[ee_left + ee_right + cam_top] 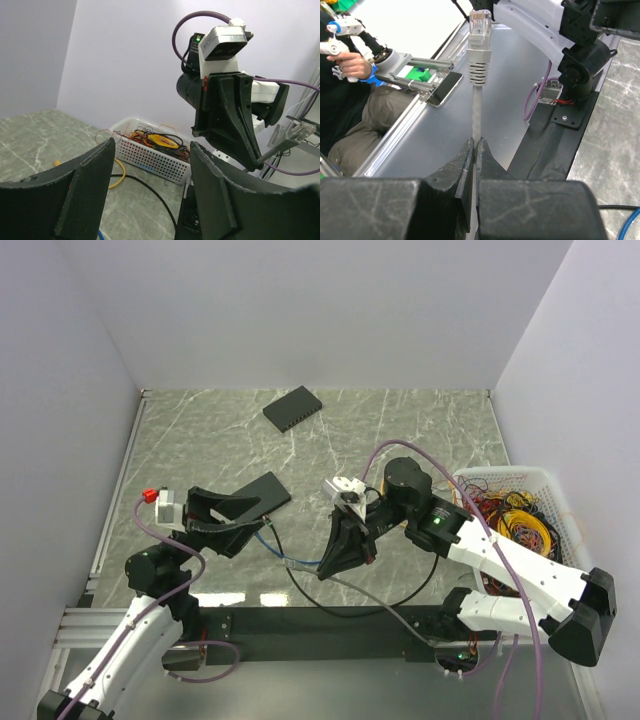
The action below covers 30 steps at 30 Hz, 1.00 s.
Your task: Insert the plug into the switch port
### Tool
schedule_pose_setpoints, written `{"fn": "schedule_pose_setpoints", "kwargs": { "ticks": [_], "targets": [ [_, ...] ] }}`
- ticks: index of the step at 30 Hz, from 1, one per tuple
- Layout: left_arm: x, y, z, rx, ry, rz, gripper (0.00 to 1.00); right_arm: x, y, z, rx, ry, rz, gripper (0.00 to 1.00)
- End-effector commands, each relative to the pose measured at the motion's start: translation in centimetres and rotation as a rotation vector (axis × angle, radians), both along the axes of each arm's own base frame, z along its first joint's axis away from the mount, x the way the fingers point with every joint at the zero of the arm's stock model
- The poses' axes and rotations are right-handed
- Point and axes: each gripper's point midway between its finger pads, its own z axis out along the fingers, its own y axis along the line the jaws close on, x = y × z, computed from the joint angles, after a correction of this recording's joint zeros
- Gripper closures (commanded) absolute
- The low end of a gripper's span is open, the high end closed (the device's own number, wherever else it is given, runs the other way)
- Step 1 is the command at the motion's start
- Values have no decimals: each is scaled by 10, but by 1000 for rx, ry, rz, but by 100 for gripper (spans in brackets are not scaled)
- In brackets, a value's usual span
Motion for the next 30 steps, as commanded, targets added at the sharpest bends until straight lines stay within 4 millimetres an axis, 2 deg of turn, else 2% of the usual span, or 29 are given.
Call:
{"fn": "schedule_pose_setpoints", "kwargs": {
  "ticks": [1, 4, 10, 16, 21, 25, 30],
  "targets": [
    [4, 4, 1, -12, -22, 47, 32, 1, 1, 7, 35, -17, 9, 100],
    [2, 5, 5, -22, -44, 47, 32, 6, 3, 1, 36, -6, -10, 100],
    [-5, 3, 22, -37, -91, 10, 31, 12, 4, 8, 52, 1, -17, 100],
    [-13, 2, 30, -48, -76, -35, 28, 13, 4, 9, 51, 1, -46, 100],
    [-17, 6, 44, -45, -82, -6, 26, 44, 23, -2, -10, 20, -218, 100],
    [-13, 5, 51, -27, -50, 5, 22, 54, 29, -7, -3, 23, -270, 100],
    [2, -2, 38, 10, 28, -4, 21, 68, 37, -7, -12, 8, -324, 100]
  ]
}}
